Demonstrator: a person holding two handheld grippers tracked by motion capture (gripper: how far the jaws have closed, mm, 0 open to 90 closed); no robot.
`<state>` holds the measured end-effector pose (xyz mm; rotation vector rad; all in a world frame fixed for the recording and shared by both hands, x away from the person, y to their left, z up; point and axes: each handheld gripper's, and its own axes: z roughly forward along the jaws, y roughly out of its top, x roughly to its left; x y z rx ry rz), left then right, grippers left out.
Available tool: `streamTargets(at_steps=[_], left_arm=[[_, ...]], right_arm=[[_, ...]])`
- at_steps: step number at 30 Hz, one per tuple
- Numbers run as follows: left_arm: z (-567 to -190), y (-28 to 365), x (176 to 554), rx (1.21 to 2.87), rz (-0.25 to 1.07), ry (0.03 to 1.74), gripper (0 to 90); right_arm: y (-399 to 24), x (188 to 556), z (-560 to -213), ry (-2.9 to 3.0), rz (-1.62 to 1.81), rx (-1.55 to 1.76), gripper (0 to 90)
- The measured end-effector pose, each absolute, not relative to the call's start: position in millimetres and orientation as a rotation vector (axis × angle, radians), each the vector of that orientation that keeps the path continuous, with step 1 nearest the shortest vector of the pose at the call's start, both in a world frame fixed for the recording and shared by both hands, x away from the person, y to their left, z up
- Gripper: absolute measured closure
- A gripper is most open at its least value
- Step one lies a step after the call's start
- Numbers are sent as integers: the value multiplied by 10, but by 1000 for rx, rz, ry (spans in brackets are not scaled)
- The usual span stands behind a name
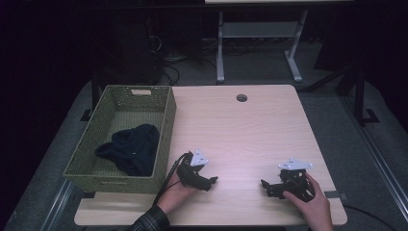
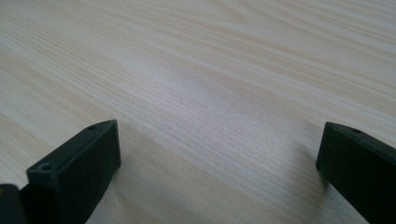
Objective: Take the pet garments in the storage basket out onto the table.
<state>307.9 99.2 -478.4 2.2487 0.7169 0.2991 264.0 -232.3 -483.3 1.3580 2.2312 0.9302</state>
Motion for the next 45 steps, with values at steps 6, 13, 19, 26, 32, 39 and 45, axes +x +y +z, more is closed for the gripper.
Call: streamTargets(at_steps=[6, 13, 19, 26, 32, 39, 45], left_arm=[[-4784, 992, 3080, 2249, 300, 716, 125], [-4784, 995, 3081, 2249, 298, 713, 125], [-4767, 1005, 3097, 2262, 291, 721, 130], [-4741, 1020, 3111, 2270, 280, 735, 131], [-4694, 1037, 3115, 2265, 284, 740, 131], [-4640, 1097, 3136, 2234, 279, 760, 134], [-4589, 1089, 3133, 2242, 282, 753, 134]], right_arm=[[-2325, 2641, -4834, 2233, 929, 1355, 0], [-2325, 2641, -4833, 2233, 929, 1355, 0], [-2325, 2641, -4833, 2234, 929, 1355, 0], [-2323, 2641, -4833, 2231, 930, 1358, 0], [-2323, 2641, -4833, 2231, 931, 1359, 0], [-2323, 2641, -4833, 2231, 931, 1358, 0], [-2323, 2641, -4833, 2232, 931, 1358, 0]])
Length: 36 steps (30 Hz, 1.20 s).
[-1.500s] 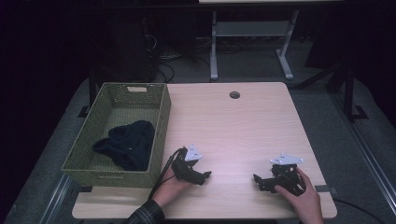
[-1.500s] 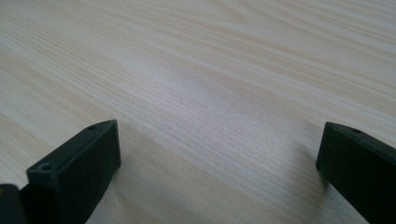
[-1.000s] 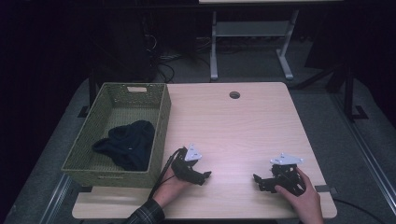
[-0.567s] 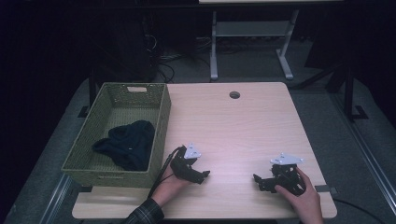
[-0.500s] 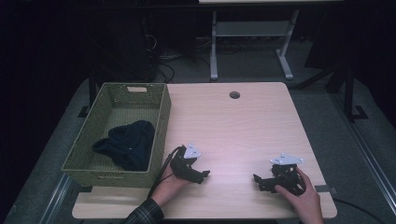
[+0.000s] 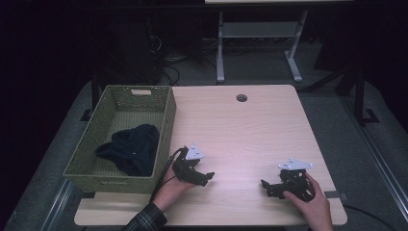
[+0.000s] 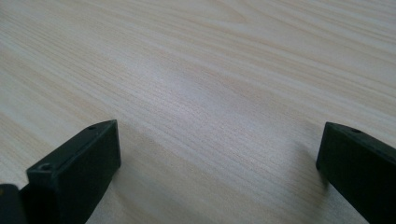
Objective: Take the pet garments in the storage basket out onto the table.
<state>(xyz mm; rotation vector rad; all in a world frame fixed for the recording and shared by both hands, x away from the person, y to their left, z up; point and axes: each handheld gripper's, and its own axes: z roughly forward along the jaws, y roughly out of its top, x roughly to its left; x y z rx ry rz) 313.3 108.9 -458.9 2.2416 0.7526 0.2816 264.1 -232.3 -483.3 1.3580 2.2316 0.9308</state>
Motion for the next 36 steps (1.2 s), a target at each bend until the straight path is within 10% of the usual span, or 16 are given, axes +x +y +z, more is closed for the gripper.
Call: streamTargets(at_steps=[36], left_arm=[[-4376, 1079, 3154, 2276, 278, 738, 135]], right_arm=[[-2327, 2641, -4833, 2234, 928, 1353, 0]])
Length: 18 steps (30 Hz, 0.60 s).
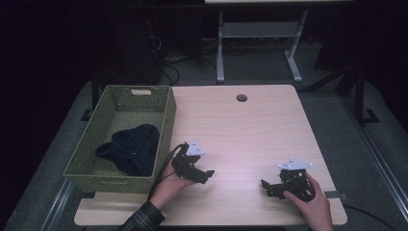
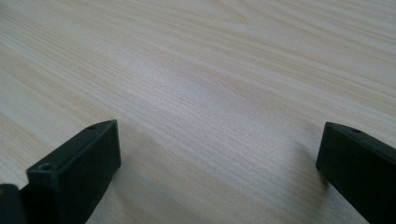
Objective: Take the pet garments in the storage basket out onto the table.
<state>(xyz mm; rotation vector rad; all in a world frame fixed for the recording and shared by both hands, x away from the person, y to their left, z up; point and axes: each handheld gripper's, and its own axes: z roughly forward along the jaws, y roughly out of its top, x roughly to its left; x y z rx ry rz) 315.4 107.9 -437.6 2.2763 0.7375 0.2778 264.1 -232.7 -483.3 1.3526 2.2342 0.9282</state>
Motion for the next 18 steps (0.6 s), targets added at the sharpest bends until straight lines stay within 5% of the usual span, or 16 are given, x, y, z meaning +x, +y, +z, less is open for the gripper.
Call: streamTargets(at_steps=[18], left_arm=[[-4230, 1070, 3169, 2276, 280, 719, 136]], right_arm=[[-2326, 2640, -4833, 2233, 928, 1355, 0]])
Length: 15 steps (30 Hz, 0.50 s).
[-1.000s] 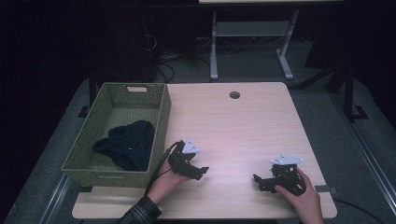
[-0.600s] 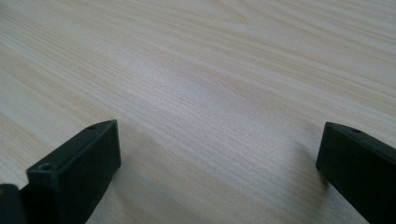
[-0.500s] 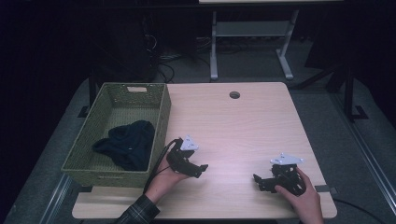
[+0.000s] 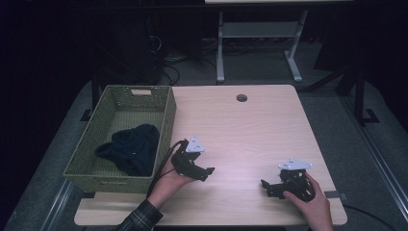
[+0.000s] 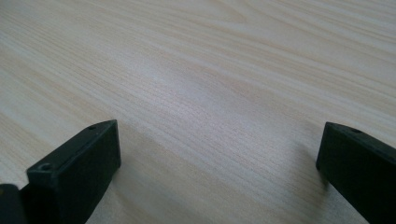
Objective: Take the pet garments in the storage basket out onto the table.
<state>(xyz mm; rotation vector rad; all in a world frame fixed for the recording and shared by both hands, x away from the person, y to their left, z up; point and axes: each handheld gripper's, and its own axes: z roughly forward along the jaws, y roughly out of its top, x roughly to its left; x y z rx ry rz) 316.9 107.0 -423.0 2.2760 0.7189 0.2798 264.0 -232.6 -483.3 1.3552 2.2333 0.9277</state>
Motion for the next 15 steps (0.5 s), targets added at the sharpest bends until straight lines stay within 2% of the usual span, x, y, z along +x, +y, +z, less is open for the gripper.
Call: streamTargets(at_steps=[15], left_arm=[[-4110, 1082, 3175, 2262, 269, 712, 138]], right_arm=[[-2324, 2639, -4833, 2234, 928, 1359, 0]])
